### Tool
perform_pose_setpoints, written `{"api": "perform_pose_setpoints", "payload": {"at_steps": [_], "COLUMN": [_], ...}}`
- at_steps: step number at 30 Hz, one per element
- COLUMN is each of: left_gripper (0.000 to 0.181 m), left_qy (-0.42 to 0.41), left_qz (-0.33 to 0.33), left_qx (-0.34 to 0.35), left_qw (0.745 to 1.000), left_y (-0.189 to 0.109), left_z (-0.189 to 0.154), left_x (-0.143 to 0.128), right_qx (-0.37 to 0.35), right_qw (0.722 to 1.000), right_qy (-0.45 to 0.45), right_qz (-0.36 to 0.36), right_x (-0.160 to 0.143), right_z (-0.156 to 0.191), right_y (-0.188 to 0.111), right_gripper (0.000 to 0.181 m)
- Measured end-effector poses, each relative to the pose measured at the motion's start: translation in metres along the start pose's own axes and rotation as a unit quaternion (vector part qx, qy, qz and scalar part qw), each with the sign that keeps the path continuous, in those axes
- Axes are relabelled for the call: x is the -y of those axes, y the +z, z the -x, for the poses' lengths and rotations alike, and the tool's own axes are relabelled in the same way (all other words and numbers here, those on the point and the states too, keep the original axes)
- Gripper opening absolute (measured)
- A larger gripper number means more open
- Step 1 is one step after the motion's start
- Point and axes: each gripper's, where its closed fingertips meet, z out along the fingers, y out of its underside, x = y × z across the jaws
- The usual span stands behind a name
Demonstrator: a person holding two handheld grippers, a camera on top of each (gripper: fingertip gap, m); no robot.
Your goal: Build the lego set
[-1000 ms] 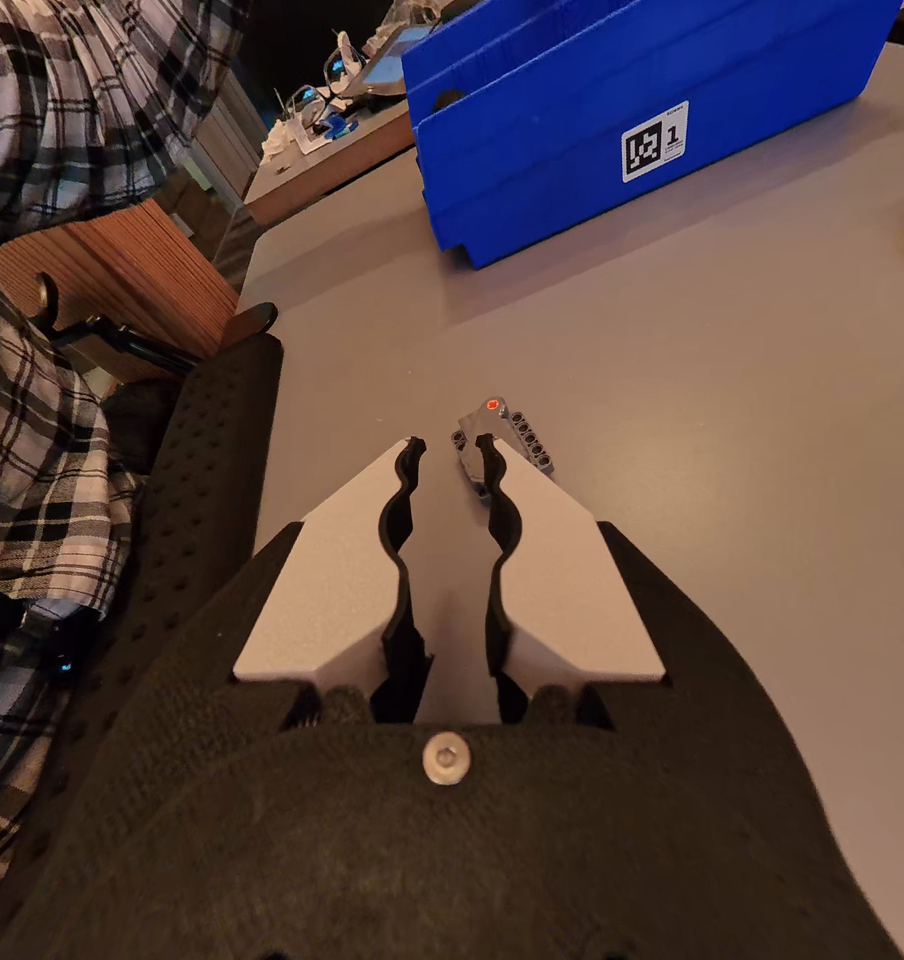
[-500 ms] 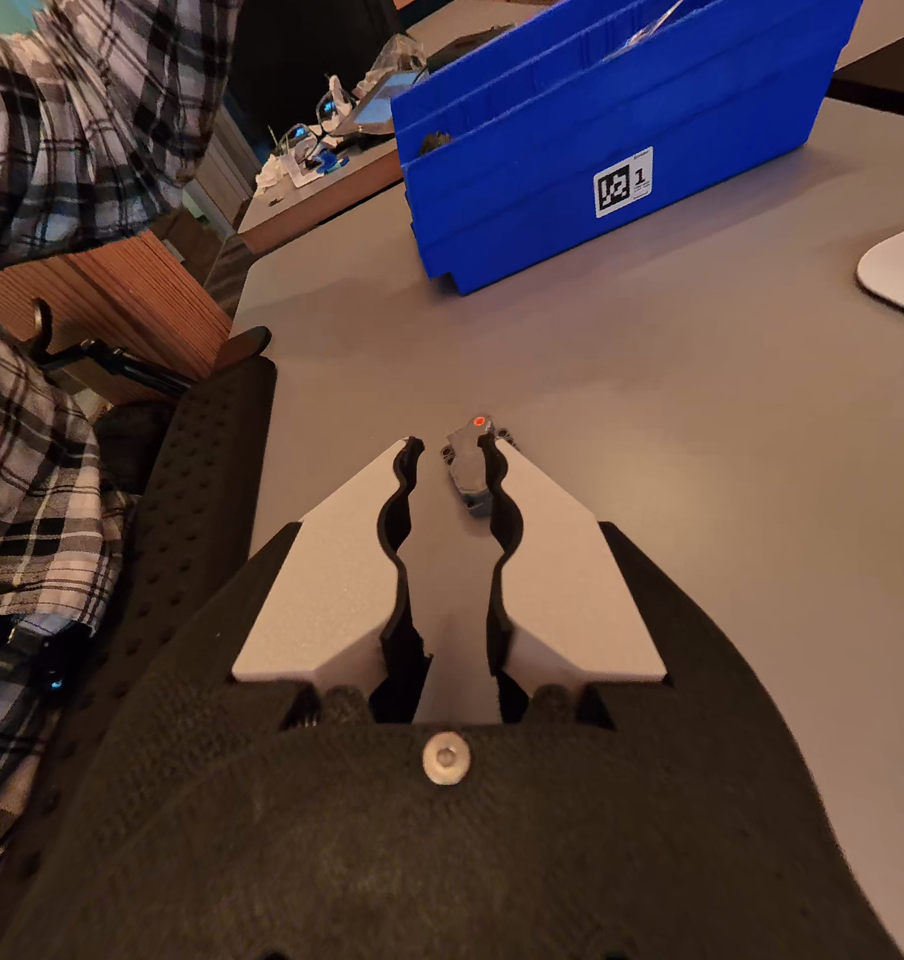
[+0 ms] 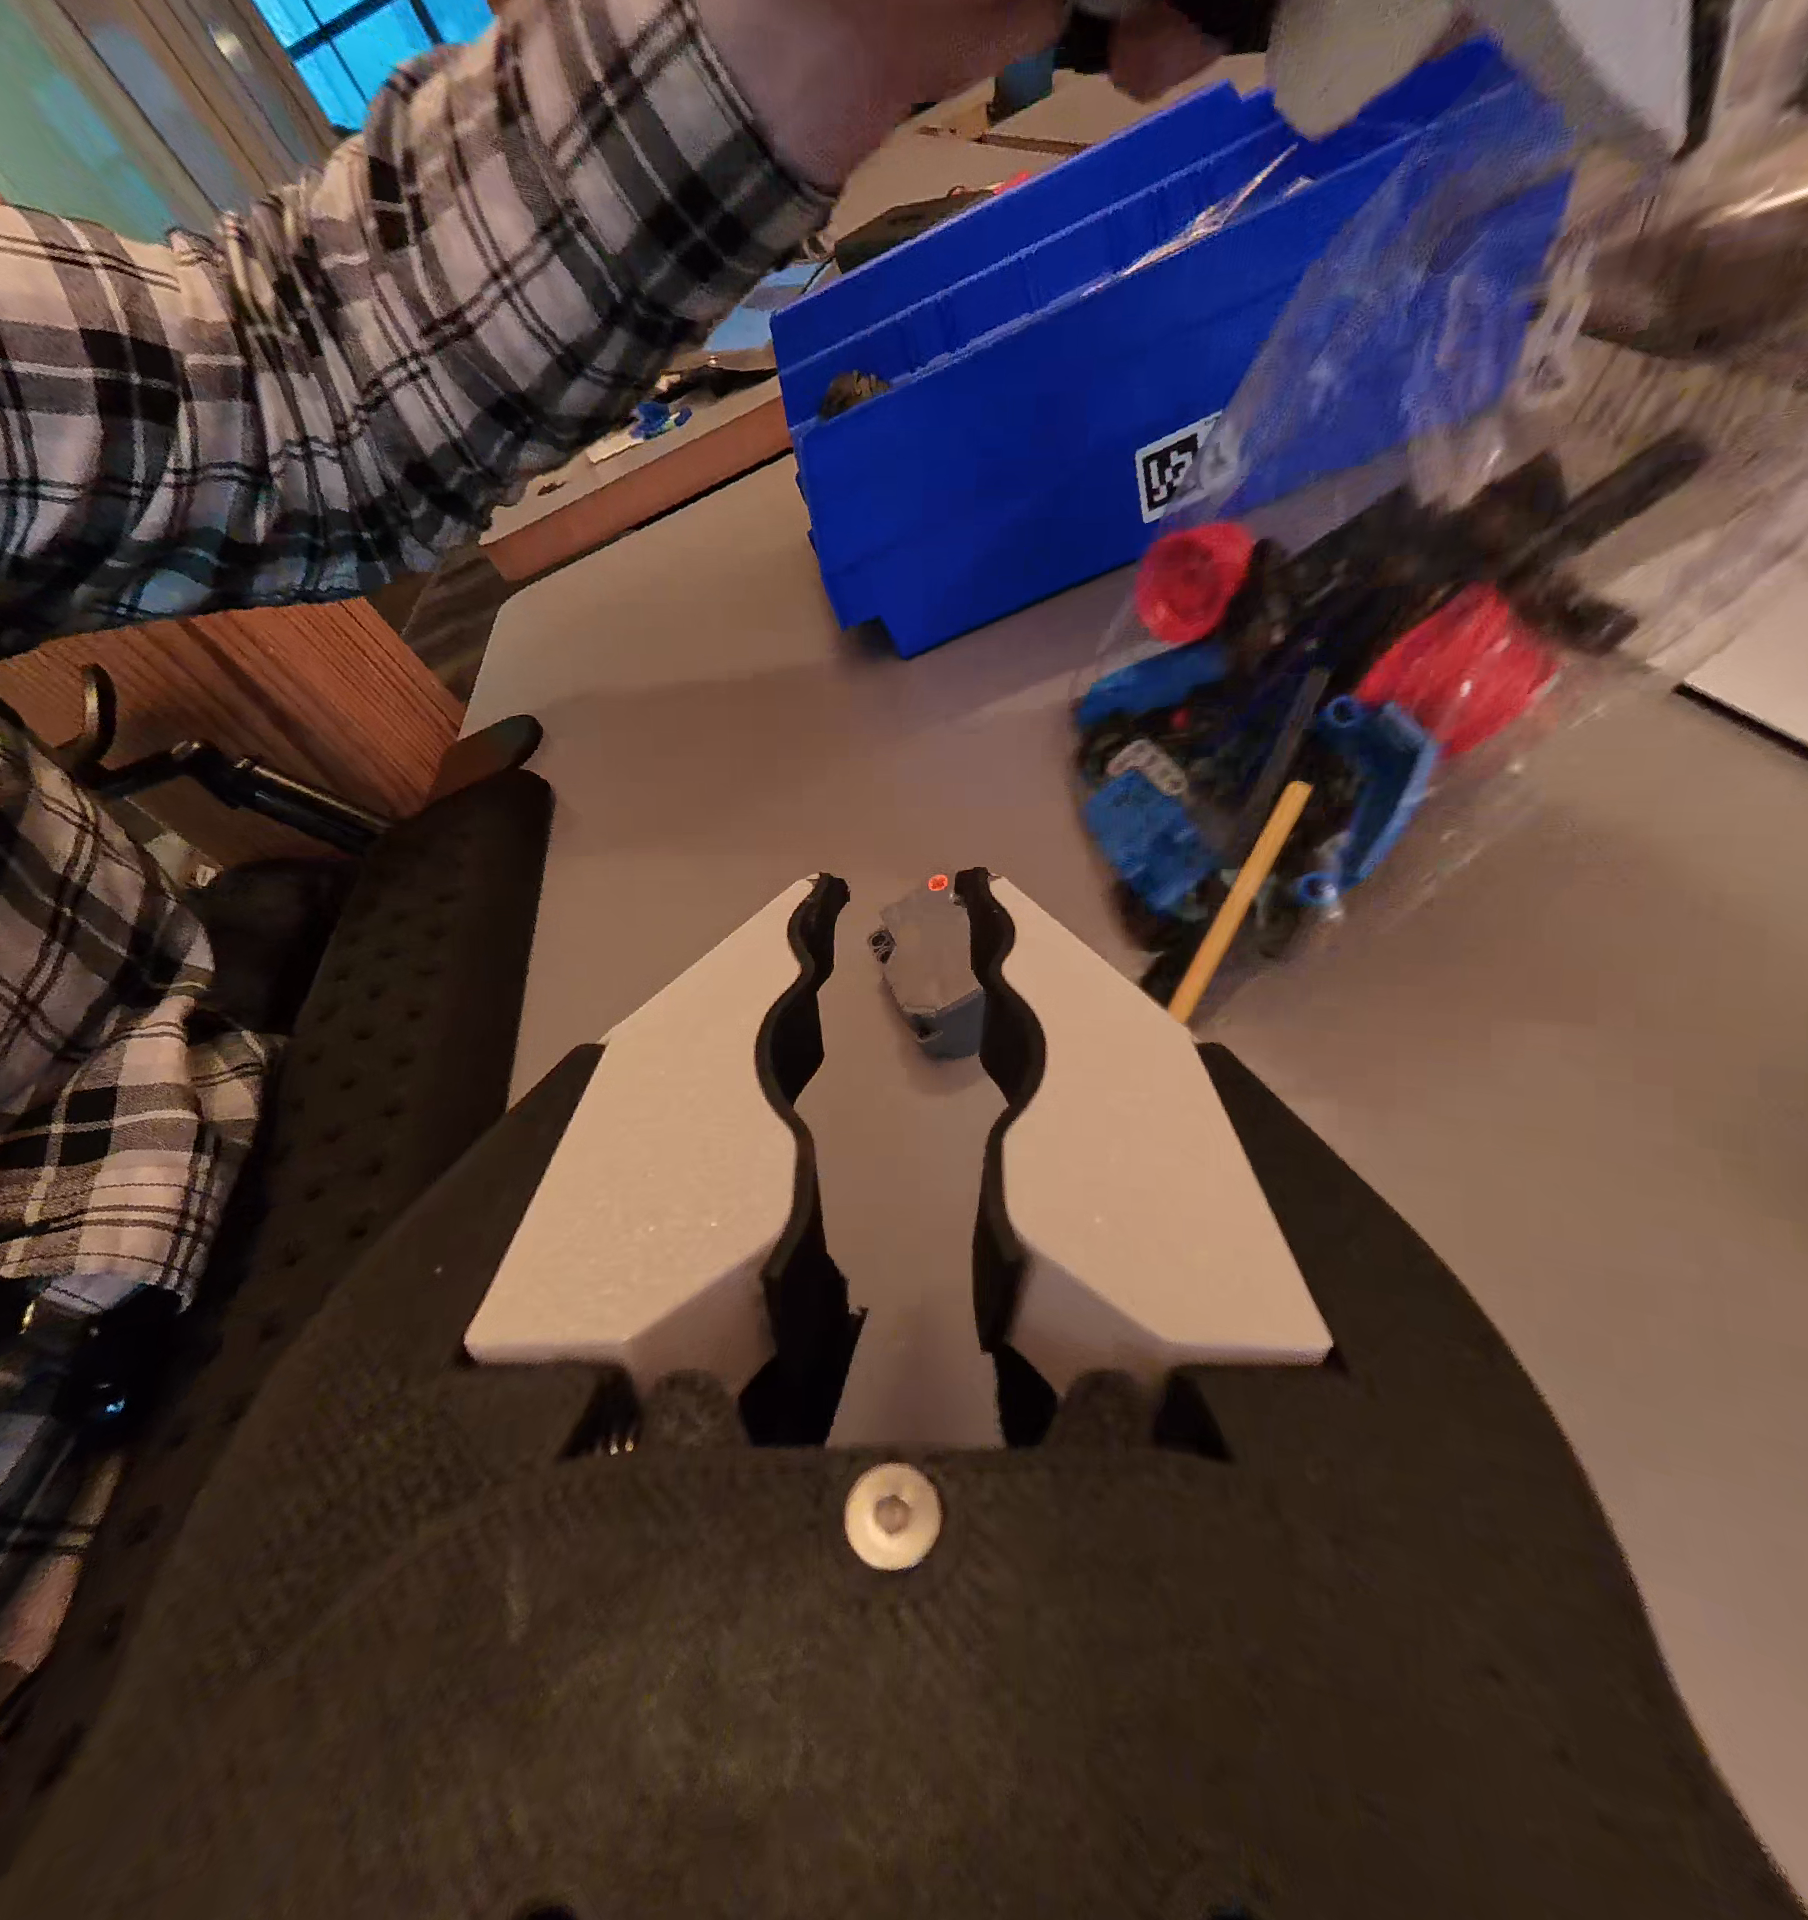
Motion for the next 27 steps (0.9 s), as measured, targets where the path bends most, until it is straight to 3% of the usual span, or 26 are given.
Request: {"api": "perform_pose_setpoints", "payload": {"at_steps": [3, 6, 10, 13, 17, 19, 20, 21, 22, 27], "left_gripper": [0.030, 0.029, 0.021, 0.046, 0.068, 0.059, 0.046, 0.012, 0.000, 0.000], "left_qy": [0.020, 0.020, -0.028, -0.094, -0.114, -0.115, -0.110, -0.100, -0.098, -0.083], "left_qz": [0.003, -0.022, 0.015, 0.068, 0.137, 0.151, 0.175, 0.177, 0.168, 0.120], "left_qx": [0.022, 0.056, 0.119, 0.138, 0.158, 0.140, 0.154, 0.169, 0.170, 0.180], "left_qw": [1.000, 0.998, 0.992, 0.984, 0.971, 0.972, 0.966, 0.964, 0.966, 0.973], "left_y": [-0.024, -0.078, -0.130, -0.129, -0.106, -0.091, -0.090, -0.091, -0.091, -0.114], "left_z": [0.010, 0.024, 0.077, 0.119, 0.152, 0.152, 0.156, 0.160, 0.160, 0.155], "left_x": [-0.019, -0.040, -0.112, -0.177, -0.236, -0.245, -0.251, -0.250, -0.246, -0.222], "right_qx": [0.001, 0.004, 0.009, 0.011, 0.007, 0.007, 0.008, 0.008, 0.008, 0.008], "right_qw": [1.000, 1.000, 1.000, 1.000, 1.000, 1.000, 1.000, 1.000, 1.000, 1.000], "right_qy": [-0.003, -0.002, 0.001, 0.001, 0.005, 0.009, 0.010, 0.011, 0.011, 0.012], "right_qz": [-0.002, -0.008, -0.005, 0.002, 0.004, 0.004, 0.005, 0.007, 0.008, 0.006], "right_x": [0.002, 0.005, 0.004, 0.000, -0.001, -0.002, -0.003, -0.004, -0.005, -0.004], "right_z": [0.002, 0.003, 0.004, 0.004, 0.001, 0.000, -0.001, -0.001, -0.002, -0.002], "right_y": [-0.001, -0.002, 0.001, 0.003, 0.004, 0.004, 0.004, 0.005, 0.005, 0.004], "right_gripper": [0.023, 0.023, 0.023, 0.023, 0.023, 0.023, 0.023, 0.023, 0.023, 0.023]}}
